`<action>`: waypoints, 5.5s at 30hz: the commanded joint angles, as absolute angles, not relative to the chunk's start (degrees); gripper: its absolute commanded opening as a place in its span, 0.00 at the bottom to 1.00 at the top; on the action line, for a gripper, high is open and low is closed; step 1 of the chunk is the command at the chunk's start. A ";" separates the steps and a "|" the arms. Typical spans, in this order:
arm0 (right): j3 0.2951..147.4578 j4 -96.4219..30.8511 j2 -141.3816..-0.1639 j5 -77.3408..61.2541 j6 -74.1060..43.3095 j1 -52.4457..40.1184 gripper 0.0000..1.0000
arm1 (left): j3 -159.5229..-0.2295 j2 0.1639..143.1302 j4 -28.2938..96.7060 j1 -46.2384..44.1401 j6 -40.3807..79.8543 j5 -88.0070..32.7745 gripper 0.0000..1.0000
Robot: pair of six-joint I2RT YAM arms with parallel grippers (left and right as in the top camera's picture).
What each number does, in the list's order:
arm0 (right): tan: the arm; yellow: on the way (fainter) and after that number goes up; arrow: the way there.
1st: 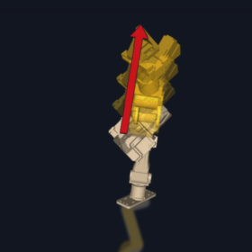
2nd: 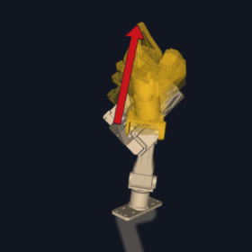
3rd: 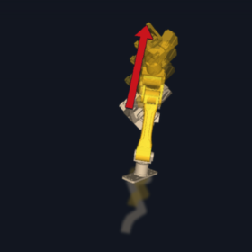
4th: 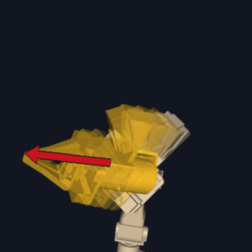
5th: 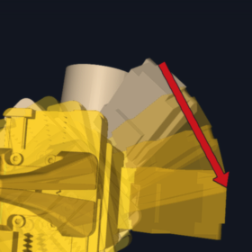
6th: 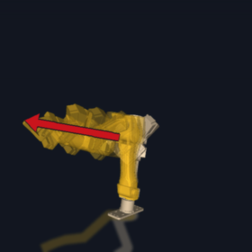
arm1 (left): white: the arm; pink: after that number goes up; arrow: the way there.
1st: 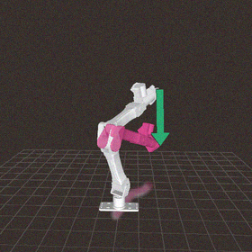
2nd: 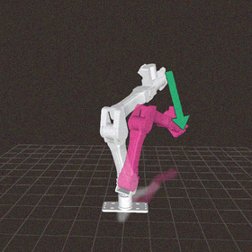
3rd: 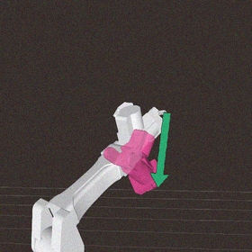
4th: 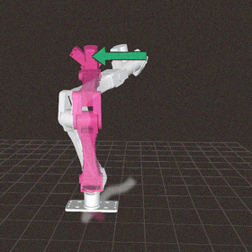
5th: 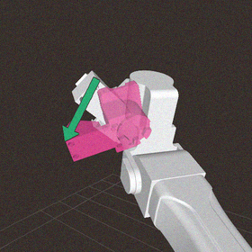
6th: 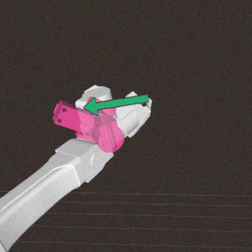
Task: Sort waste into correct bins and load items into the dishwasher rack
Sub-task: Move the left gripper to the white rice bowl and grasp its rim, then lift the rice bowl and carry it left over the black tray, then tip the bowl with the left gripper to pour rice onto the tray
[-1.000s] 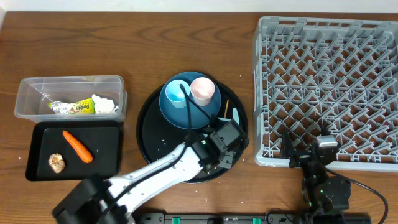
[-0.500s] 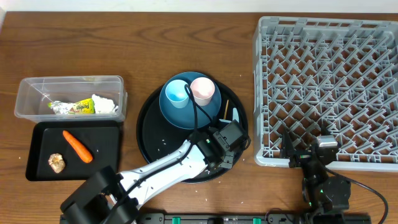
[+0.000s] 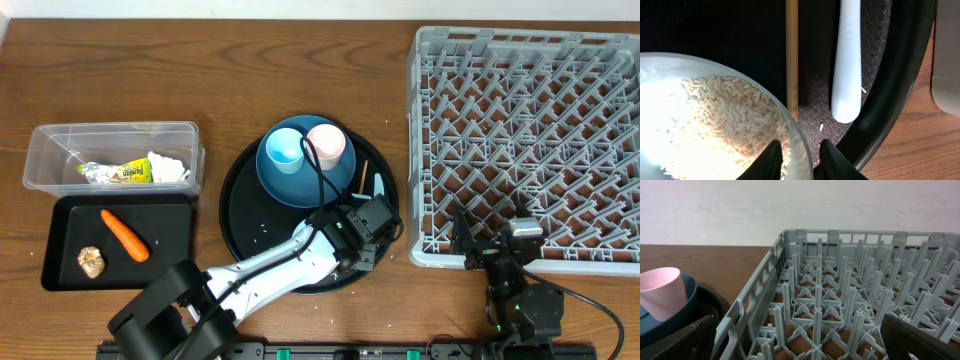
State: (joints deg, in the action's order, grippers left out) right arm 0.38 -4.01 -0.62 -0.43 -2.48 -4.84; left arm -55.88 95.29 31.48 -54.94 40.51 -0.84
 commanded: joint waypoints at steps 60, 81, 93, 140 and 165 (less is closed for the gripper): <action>0.30 -4.21 -0.27 -0.62 -2.04 -4.89 0.99 | -55.42 90.26 40.10 -51.05 35.94 2.85 0.06; 0.30 -4.21 -0.30 -0.62 -2.04 -4.89 0.99 | -55.42 79.79 49.89 -39.57 27.81 3.68 0.06; 0.30 -4.21 -0.27 -0.62 -2.04 -4.89 0.99 | -55.42 64.12 53.21 -22.35 20.18 3.68 0.06; 0.30 -4.19 -0.27 -0.62 -2.04 -4.89 0.99 | -55.33 80.99 48.99 62.74 -8.80 -80.18 0.07; 0.30 -4.21 -0.30 -0.62 -2.04 -4.89 0.99 | -55.18 87.39 70.19 70.81 -30.17 -90.08 0.06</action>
State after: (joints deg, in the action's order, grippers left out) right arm 0.38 -4.01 -0.62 -0.43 -2.48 -4.84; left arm -55.68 87.66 67.07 69.84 -26.35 -87.59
